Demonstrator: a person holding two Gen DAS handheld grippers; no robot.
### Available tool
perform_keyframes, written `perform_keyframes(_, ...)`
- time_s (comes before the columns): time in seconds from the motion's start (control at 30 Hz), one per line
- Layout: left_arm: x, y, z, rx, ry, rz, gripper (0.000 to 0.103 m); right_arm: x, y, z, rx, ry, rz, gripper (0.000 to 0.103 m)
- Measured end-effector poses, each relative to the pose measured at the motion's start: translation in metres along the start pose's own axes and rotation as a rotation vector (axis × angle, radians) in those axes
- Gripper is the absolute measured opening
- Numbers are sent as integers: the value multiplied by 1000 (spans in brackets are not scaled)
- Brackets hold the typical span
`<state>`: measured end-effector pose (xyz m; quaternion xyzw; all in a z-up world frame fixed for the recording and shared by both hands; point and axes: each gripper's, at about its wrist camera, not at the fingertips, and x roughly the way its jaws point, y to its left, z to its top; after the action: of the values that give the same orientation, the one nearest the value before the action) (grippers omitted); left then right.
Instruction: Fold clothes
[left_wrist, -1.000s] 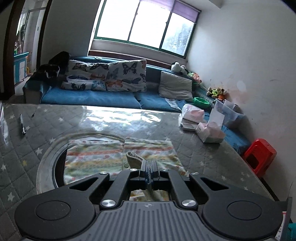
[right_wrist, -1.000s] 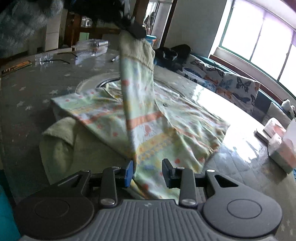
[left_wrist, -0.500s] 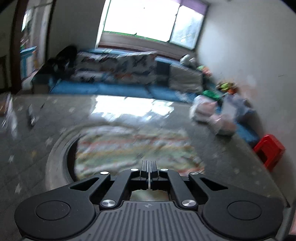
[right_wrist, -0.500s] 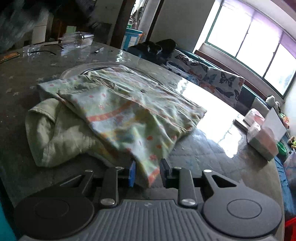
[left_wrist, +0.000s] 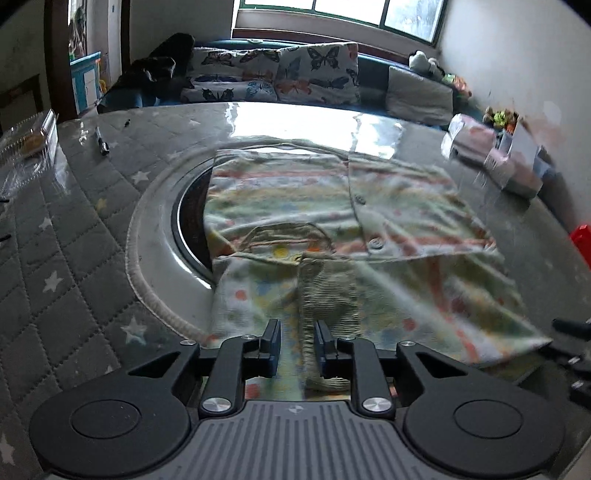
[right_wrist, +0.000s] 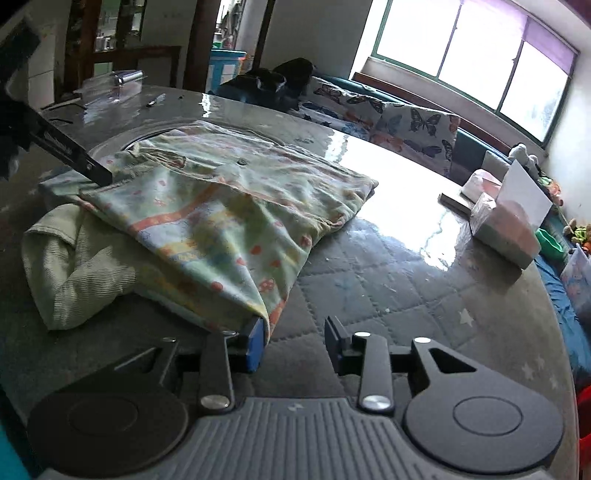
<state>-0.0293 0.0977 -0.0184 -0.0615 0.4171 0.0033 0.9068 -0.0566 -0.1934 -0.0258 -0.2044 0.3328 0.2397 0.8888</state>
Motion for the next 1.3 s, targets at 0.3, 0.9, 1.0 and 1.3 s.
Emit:
perform_keyframes(0.3,-16,-7,13,18,-59,-39,26,-1,-12,22,14,-18,80,33)
perform_keyframes(0.9,23,-18,18,30,-13,-106,26,76,-21,64,102,-15,136,15)
perform_keyframes(1.0,23,-14,17,28,-13,-109,25,76,-30,60,125,-3,126,10)
perform_keyframes(1.3,11,-27,10,77,-19,-151,29,54,-12,59,61,-26,181,12)
